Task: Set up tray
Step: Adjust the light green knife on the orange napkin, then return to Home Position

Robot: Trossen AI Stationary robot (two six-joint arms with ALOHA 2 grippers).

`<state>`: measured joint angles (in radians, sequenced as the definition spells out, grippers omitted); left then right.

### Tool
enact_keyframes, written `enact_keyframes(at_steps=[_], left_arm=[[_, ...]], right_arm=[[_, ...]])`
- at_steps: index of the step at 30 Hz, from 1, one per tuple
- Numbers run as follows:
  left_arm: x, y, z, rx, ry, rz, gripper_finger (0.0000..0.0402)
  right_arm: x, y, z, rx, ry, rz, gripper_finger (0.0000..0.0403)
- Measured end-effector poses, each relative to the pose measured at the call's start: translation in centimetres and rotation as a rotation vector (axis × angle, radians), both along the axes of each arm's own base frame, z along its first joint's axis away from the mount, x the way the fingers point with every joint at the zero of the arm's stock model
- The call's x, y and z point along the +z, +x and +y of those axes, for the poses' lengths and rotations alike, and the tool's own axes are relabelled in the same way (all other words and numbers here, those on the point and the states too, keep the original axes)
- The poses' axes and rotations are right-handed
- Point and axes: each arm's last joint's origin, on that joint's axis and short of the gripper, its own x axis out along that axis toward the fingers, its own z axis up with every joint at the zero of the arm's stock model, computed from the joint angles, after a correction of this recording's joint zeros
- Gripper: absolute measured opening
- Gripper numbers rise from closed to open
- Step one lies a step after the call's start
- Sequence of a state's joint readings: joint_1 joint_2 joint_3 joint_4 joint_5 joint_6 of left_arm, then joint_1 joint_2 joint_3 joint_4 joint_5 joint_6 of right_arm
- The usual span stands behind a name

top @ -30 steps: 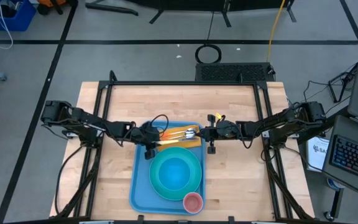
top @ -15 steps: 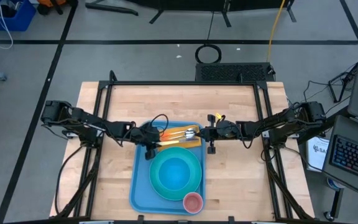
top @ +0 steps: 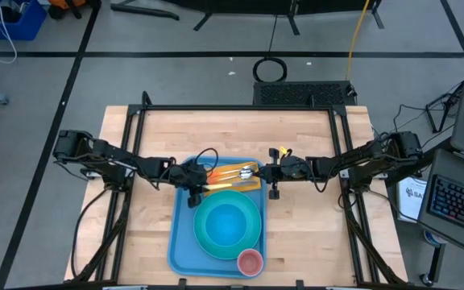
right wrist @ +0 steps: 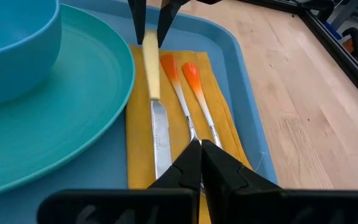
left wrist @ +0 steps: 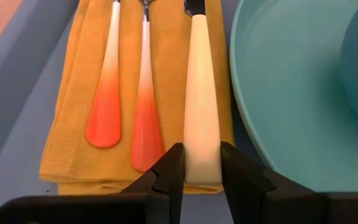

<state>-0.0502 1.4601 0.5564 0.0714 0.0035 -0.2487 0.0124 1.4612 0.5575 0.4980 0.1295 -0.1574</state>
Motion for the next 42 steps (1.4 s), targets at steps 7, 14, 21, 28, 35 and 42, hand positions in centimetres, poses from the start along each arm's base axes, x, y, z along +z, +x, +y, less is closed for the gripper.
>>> enact_keyframes(at_steps=[7,14,21,28,35,42], left_arm=[[0.0,0.0,0.0,0.024,-0.007,0.003,0.0146],[0.0,0.0,0.0,0.022,-0.003,0.002,0.0186],[0.2,0.1,0.2,0.006,0.017,-0.023,0.0189],[1.9,-0.2,0.3,0.001,0.103,-0.094,0.0168],[2.1,-1.2,0.9,0.119,0.252,-0.016,0.0135],[1.8,-1.5,0.9,0.116,0.22,0.017,0.0071]], right_arm=[[0.0,0.0,0.0,0.0,0.0,0.0,0.0004],[0.1,0.0,0.0,0.0,0.0,-0.007,0.0004],[0.1,0.0,0.0,0.0,0.0,-0.009,0.0004],[0.5,0.2,-0.1,-0.015,-0.008,-0.056,0.0004],[0.3,0.1,-0.4,-0.136,-0.009,-0.046,0.0004],[0.3,0.0,-0.6,-0.26,0.04,-0.058,0.0004]])
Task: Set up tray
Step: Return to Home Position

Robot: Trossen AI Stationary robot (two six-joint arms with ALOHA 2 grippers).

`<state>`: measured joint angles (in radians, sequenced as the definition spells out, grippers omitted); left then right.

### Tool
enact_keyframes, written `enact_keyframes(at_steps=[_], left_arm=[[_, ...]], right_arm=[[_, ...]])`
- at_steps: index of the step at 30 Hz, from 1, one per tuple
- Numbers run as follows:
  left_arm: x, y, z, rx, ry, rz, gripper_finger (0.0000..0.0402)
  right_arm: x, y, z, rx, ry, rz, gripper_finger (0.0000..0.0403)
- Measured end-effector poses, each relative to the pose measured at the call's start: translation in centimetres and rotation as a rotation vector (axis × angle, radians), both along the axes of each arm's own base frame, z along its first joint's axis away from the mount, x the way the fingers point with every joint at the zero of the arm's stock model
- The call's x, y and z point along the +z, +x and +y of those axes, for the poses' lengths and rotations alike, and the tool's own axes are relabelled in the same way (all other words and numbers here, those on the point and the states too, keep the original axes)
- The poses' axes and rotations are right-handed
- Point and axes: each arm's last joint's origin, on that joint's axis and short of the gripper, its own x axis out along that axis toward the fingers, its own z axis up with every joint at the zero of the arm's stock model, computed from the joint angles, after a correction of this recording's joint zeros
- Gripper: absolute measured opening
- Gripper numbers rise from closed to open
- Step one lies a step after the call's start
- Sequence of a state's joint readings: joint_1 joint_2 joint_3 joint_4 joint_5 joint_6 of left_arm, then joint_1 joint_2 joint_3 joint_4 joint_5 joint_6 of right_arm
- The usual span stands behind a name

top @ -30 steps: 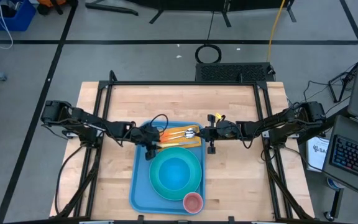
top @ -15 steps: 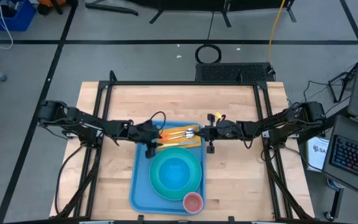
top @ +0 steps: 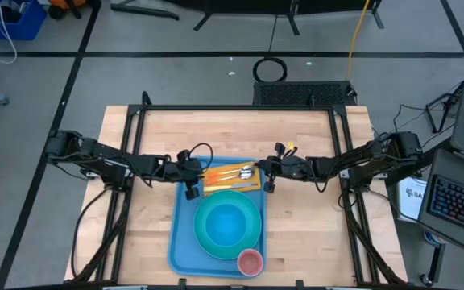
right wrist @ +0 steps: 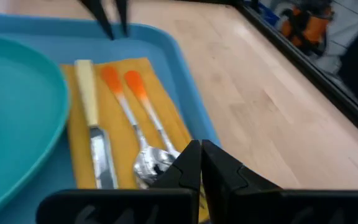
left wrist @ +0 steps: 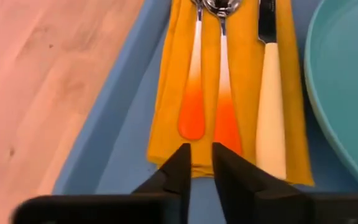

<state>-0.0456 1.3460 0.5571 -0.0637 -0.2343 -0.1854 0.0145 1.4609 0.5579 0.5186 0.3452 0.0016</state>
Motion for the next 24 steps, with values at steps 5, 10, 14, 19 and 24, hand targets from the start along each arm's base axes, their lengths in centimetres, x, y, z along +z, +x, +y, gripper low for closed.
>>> enact_keyframes(at_steps=[5,10,14,19,24], left_arm=[[0.0,0.0,-0.6,-0.024,-0.045,-0.001,0.0007],[0.6,0.3,-1.5,-0.087,-0.081,-0.071,0.0009],[2.0,0.4,-2.5,-0.202,-0.099,-0.169,0.0006],[5.0,-0.7,-2.9,-0.26,-0.083,-0.316,0.0014],[8.7,-3.4,-3.7,-0.352,-0.109,-0.476,0.0005]], right_arm=[[-0.2,-0.2,0.5,-0.079,-0.012,0.012,0.0001],[0.1,-0.1,1.0,0.021,0.051,-0.013,0.0],[1.3,-0.3,1.5,0.102,0.099,-0.07,0.0],[4.8,-1.7,2.2,0.155,0.119,-0.208,0.0],[8.8,-4.7,3.0,0.2,0.199,-0.353,0.0]])
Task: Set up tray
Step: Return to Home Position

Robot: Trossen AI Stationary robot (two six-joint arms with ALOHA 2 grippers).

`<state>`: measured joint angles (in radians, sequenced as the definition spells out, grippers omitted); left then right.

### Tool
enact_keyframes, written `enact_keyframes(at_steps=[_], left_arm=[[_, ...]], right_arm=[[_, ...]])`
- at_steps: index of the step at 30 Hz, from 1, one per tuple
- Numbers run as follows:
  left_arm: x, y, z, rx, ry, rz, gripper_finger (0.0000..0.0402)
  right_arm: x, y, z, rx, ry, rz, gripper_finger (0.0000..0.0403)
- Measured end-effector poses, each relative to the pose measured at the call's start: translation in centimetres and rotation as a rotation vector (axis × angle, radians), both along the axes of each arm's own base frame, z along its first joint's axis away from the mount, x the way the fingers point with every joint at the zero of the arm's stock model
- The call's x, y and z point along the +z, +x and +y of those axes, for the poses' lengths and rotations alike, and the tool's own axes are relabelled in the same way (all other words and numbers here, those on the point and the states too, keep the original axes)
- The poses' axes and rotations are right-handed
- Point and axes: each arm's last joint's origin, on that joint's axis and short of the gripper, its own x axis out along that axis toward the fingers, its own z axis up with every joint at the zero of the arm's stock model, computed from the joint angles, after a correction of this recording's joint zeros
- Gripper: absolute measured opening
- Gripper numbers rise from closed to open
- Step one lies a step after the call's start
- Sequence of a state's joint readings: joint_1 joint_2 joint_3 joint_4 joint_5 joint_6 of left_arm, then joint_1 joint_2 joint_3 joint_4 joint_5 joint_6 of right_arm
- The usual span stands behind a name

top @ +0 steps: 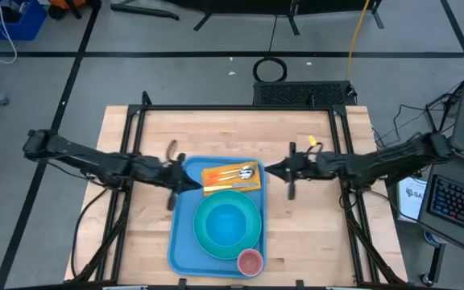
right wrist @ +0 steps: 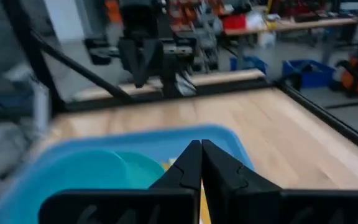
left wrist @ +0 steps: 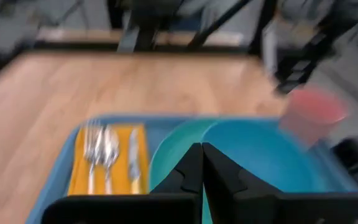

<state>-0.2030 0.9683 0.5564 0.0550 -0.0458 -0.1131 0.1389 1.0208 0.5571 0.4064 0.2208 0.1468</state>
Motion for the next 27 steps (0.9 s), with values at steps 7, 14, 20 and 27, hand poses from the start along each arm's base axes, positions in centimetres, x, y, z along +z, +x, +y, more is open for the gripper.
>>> enact_keyframes(at_steps=[7,14,20,27], left_arm=[[3.9,-5.1,-0.3,-0.082,-0.001,-0.193,0.0007],[5.0,-8.9,0.7,-0.035,0.004,-0.255,0.0018],[5.3,-11.0,1.2,-0.046,-0.008,-0.298,0.0006],[5.1,-12.5,1.7,-0.043,-0.014,-0.292,0.0022]], right_arm=[[3.5,-4.3,0.7,0.086,0.027,-0.143,0.0],[4.6,-7.2,0.3,0.103,-0.043,-0.171,0.0],[4.3,-9.2,-0.1,0.103,-0.034,-0.113,0.0],[4.7,-11.7,-0.7,0.098,-0.007,-0.155,0.0]])
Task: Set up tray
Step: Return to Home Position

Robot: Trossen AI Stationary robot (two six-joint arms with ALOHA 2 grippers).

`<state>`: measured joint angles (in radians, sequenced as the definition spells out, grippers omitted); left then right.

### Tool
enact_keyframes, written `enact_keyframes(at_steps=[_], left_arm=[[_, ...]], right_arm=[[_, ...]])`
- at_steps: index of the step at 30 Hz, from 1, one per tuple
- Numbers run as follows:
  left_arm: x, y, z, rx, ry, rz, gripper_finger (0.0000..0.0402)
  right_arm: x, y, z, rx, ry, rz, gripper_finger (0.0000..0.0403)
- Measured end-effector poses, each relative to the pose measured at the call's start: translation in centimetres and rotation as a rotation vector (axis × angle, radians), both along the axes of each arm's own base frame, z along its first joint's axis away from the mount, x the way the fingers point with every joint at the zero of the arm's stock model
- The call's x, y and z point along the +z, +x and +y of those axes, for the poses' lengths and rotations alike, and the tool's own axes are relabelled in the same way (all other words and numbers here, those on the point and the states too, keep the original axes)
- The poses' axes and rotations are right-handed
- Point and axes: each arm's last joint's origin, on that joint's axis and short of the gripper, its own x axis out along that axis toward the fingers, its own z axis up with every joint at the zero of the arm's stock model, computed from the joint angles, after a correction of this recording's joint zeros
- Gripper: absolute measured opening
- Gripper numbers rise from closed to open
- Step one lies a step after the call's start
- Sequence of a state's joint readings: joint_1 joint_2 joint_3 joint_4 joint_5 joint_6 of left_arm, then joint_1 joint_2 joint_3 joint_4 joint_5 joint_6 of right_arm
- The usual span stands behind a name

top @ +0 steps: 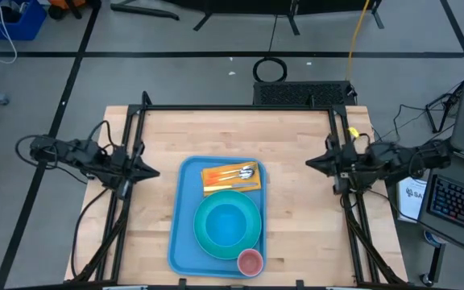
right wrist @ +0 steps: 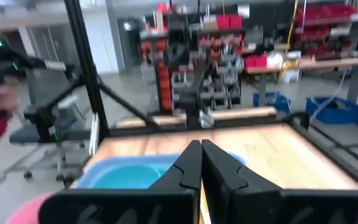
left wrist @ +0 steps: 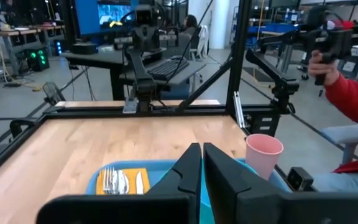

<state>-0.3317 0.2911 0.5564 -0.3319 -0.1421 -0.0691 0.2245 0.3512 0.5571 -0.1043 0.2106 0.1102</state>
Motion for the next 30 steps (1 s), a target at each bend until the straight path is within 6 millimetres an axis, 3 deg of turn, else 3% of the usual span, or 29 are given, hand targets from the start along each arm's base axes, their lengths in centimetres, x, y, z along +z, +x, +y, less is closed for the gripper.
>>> enact_keyframes(at_steps=[10,14,30], left_arm=[[-0.5,-2.0,1.0,0.122,-0.01,0.001,0.0004],[-0.5,-3.0,1.4,0.122,-0.01,-0.025,0.0021],[-0.8,-3.2,1.5,0.126,-0.063,-0.006,0.0047]], right_arm=[[-0.1,-3.3,-0.9,-0.065,0.012,-0.044,0.0],[-0.7,-4.1,-1.2,-0.097,0.029,-0.01,0.0],[-1.4,-4.2,-1.3,-0.101,0.02,0.049,0.0]])
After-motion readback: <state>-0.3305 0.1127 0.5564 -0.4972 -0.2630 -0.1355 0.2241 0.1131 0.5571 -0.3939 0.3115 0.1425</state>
